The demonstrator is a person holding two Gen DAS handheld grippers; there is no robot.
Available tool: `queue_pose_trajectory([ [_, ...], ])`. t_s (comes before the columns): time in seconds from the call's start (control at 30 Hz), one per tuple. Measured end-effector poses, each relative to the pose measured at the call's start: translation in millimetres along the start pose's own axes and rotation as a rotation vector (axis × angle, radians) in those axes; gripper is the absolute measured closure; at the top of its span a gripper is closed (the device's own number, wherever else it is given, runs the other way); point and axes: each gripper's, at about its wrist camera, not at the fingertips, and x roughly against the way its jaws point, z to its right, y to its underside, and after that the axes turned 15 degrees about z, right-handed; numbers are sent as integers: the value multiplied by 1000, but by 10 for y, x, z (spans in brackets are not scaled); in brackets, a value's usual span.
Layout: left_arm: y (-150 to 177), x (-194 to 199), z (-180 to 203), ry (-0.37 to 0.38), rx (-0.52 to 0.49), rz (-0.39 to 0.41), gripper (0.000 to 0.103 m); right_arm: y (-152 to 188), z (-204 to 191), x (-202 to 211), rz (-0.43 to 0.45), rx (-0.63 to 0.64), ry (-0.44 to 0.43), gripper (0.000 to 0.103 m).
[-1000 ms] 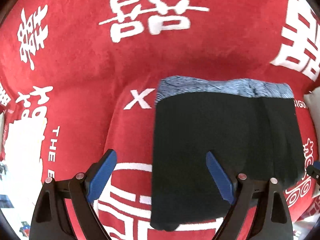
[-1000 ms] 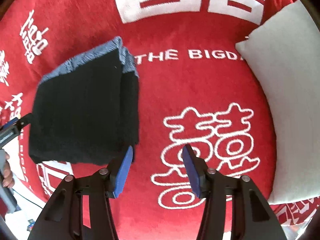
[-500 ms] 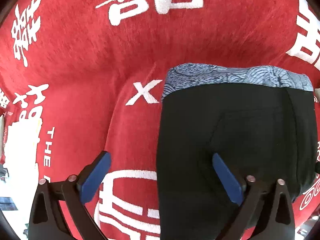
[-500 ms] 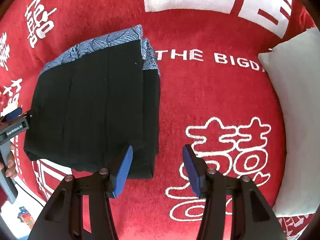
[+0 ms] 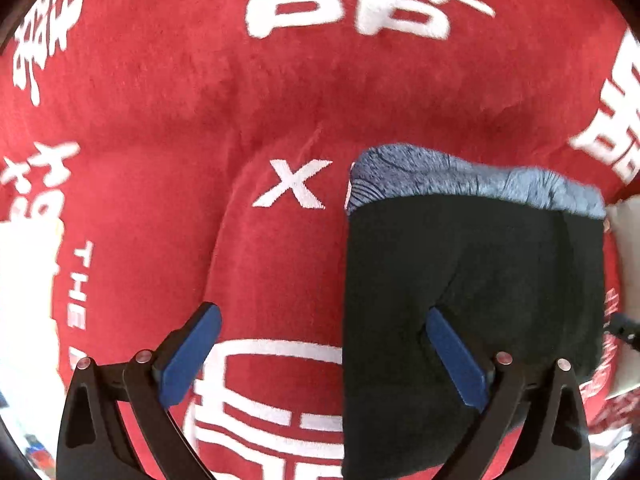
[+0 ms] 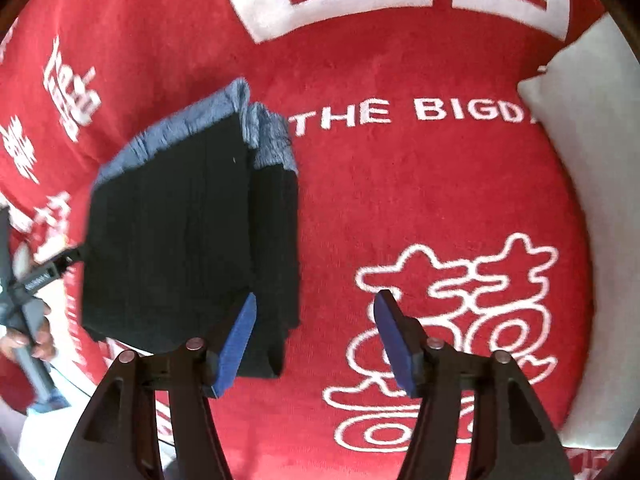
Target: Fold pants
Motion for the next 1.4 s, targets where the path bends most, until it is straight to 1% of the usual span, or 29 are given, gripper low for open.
queue_pose_trajectory([
  [0.1, -29, -88, -104, 104, 66, -55, 0, -75, 116, -100, -16, -66, -119, 31],
  [0.17, -35, -179, -126, 162, 81, -87, 0, -91, 140, -192, -44, -97, -170, 31],
  [0.23, -46, -258, -120, 190, 71, -106, 0, -131, 150, -315, -72, -108, -210, 31],
  [0.3, -61, -319, -112, 229, 68, -119, 0, -186, 153, -394, -91, -112, -270, 31],
  [0.4, -82, -417, -102, 292, 89, -133, 0, -200, 158, -526, -111, -131, -362, 31],
  [0.43, -92, -468, -89, 316, 96, -142, 0, -190, 169, -548, -115, -134, -374, 31],
  [0.47, -93, -502, -75, 326, 96, -148, 0, -211, 172, -591, -121, -138, -389, 31],
  [0.57, -96, -566, 6, 349, 68, -152, 0, -222, 149, -651, -144, -128, -398, 31],
  [0.63, -101, -598, 57, 358, 52, -149, 0, -247, 151, -687, -158, -130, -432, 31],
  [0.73, -104, -647, 96, 376, 62, -158, 0, -277, 154, -731, -178, -154, -482, 31],
  [0.83, -64, -688, 113, 382, 78, -153, 0, -265, 230, -797, -190, -216, -520, 31],
  [0.87, -49, -670, 124, 380, 75, -142, 1, -260, 257, -819, -193, -246, -527, 31],
  [0.9, -46, -650, 147, 381, 71, -127, 9, -255, 280, -826, -194, -266, -527, 32],
  [0.93, -37, -621, 193, 398, 71, -112, 16, -253, 271, -832, -192, -276, -518, 34],
  [0.97, -36, -583, 208, 411, 73, -104, 24, -254, 245, -836, -188, -274, -509, 41],
  [1.0, -39, -546, 227, 409, 68, -93, 31, -249, 234, -831, -184, -275, -501, 45],
  [1.03, -41, -506, 258, 414, 58, -82, 34, -237, 232, -799, -175, -287, -508, 53],
  [1.07, -49, -483, 277, 406, 52, -74, 37, -234, 228, -765, -166, -301, -520, 60],
  [1.13, -61, -415, 303, 395, 48, -62, 41, -240, 173, -709, -154, -320, -536, 65],
  [1.3, -60, -235, 351, 382, 53, -38, 46, -224, 111, -563, -132, -347, -566, 68],
  [1.4, -25, -65, 344, 381, 60, -29, 47, -208, 82, -431, -132, -354, -594, 68],
])
